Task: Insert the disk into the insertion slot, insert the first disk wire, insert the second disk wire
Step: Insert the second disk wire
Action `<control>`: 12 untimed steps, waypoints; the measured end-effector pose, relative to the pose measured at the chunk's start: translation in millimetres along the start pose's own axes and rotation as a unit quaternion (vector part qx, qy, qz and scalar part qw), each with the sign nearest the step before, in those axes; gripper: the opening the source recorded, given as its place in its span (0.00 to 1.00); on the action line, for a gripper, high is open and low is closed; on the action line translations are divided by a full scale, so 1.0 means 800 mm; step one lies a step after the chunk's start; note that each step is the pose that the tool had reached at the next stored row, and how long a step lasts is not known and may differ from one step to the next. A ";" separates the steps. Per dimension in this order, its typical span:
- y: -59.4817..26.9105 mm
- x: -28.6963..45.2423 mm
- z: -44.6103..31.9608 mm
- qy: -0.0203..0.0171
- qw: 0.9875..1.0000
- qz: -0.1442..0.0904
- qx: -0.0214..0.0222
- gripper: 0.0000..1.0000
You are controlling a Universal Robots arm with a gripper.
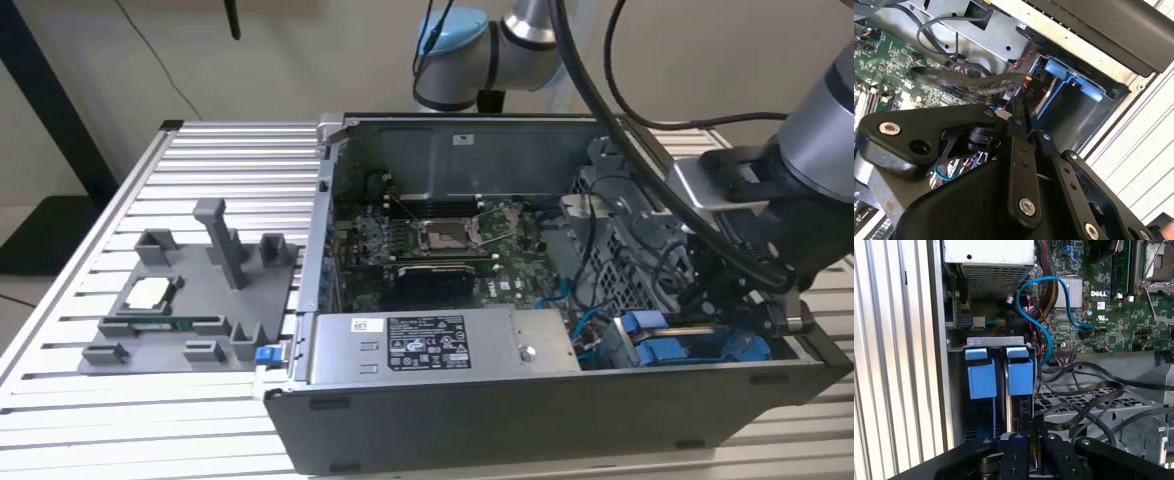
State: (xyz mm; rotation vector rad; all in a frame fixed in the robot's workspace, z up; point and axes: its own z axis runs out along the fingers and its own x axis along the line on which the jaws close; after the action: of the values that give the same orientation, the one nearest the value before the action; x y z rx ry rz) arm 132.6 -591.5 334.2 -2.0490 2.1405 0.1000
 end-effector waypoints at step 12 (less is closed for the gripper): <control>-0.002 -0.0046 -0.0253 0.000 1.000 0.000 0.000 0.24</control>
State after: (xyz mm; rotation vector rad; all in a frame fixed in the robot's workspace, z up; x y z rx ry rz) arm 132.6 -591.4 354.9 -2.0486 2.1402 0.1013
